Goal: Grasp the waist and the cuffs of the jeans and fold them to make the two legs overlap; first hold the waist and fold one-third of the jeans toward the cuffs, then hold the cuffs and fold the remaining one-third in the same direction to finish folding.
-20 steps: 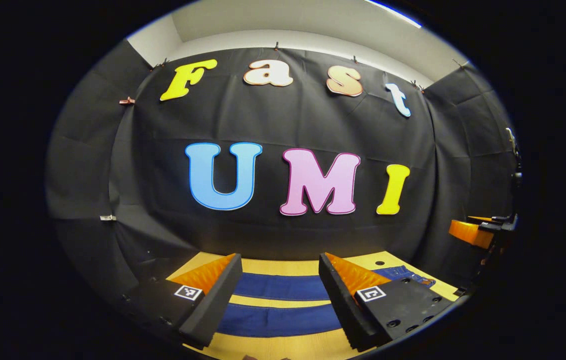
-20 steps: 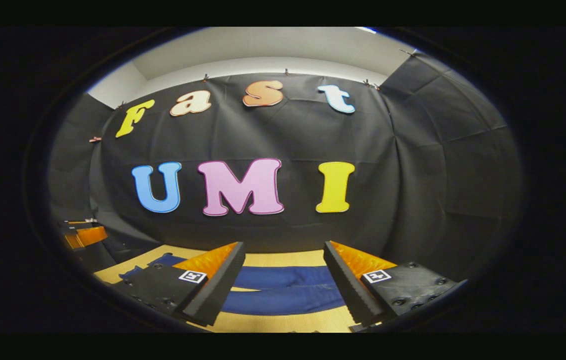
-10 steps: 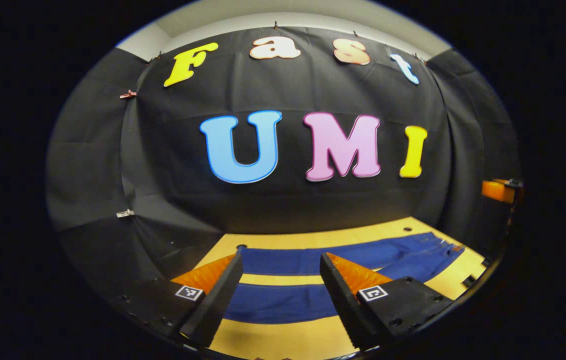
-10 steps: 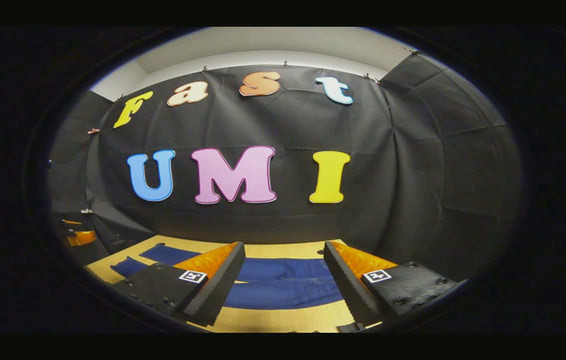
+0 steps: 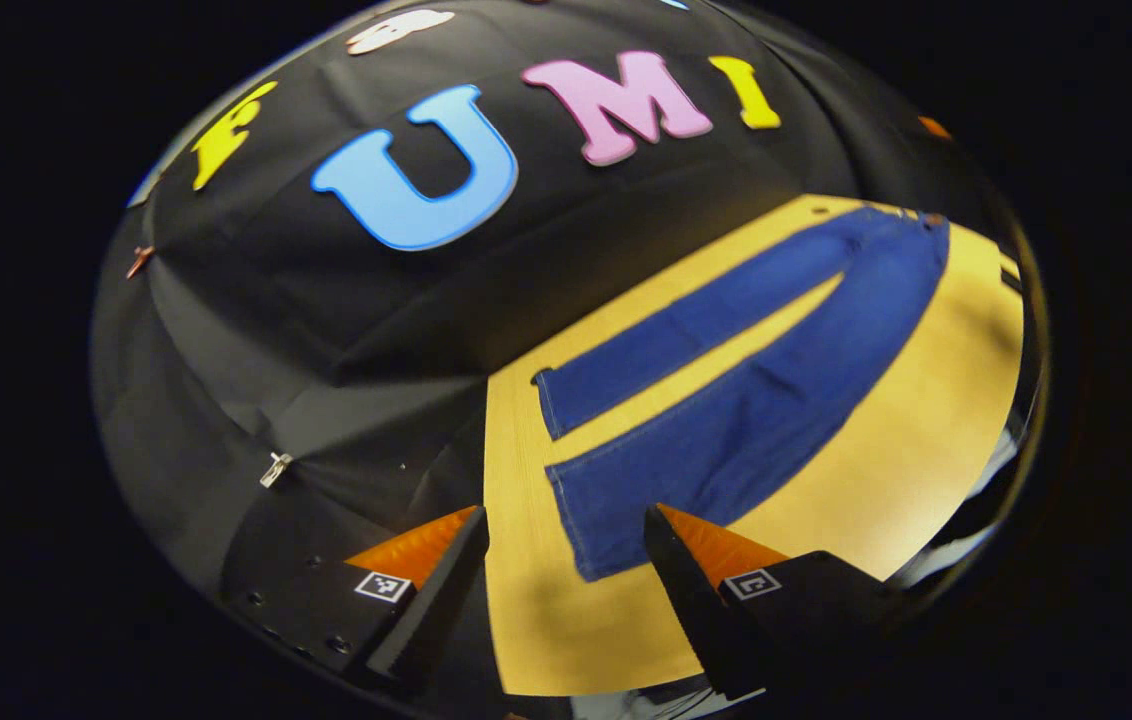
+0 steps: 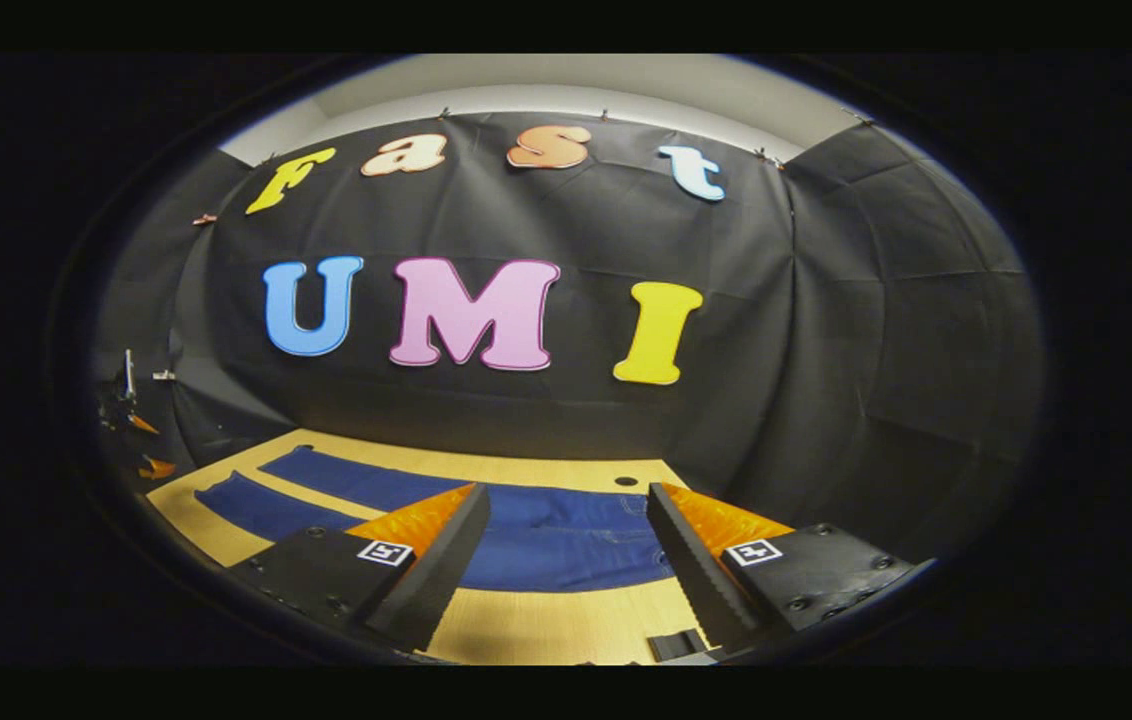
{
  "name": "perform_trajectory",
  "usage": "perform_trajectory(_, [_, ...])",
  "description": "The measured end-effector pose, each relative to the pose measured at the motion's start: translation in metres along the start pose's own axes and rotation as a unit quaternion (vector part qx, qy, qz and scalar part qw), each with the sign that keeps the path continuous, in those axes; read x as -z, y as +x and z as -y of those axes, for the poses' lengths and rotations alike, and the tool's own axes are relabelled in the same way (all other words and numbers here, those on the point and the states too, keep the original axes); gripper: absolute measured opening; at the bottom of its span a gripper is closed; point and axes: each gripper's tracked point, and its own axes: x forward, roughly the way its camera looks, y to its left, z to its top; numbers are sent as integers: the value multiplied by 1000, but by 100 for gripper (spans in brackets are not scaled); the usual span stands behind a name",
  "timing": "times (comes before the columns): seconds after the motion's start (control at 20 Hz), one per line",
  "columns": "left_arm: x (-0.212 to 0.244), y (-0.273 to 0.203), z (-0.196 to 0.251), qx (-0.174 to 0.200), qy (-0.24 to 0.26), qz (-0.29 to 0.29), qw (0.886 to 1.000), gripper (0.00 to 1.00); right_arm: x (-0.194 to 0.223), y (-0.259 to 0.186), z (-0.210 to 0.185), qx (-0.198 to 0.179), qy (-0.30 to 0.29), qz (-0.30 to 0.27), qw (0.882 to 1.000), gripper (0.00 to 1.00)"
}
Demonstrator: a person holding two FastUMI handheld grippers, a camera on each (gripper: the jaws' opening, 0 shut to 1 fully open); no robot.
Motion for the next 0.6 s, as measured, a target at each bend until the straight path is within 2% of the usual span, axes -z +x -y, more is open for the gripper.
perform_trajectory(0.2, [50, 32, 2, 48, 107, -36, 992, 98, 11, -12, -6, 4, -25, -9, 1000, 95])
perform_trajectory(0.4, [84, 60, 21, 122, 208, -73, 968, 97, 31, -20, -6, 15, -24, -36, 999, 97])
perform_trajectory(0.6, [104, 92, 27, 149, 257, -91, 950, 98, 47, -24, 6, 37, -31, -54, 997, 97])
